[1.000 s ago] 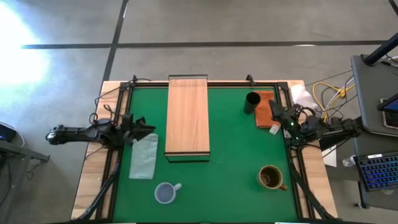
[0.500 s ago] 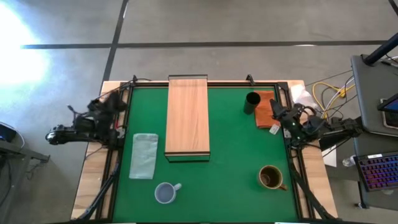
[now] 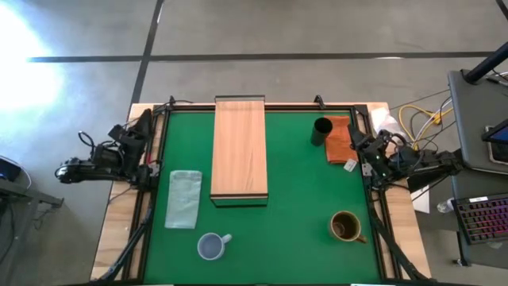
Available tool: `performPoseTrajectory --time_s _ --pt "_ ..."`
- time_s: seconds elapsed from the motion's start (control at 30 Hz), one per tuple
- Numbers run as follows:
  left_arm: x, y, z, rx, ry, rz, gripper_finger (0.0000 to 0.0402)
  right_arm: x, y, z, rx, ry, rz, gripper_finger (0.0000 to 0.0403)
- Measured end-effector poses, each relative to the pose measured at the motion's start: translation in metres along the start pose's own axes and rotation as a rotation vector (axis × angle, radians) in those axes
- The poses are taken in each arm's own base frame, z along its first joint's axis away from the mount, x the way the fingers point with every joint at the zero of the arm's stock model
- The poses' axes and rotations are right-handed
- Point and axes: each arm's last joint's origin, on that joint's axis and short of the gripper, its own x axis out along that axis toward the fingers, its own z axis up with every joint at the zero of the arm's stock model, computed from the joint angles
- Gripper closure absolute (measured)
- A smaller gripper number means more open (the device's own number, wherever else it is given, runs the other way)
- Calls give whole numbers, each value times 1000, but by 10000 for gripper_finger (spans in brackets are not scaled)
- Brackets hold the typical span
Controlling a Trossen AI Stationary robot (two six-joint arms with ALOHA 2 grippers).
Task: Stack small to large cups/mugs on shelf
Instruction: Put the blue mug on the shelf
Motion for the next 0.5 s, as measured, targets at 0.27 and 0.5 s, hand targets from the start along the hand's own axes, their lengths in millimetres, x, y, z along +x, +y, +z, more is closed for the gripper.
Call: performPoseTrajectory --time_s 0.27,0.5 --pt "15 -28 -2 175 157 -244 297 0 1 -1 -21 20 24 389" --pt "56 -75 -32 701 973 -33 297 1 -2 -3 -46 7 -21 323"
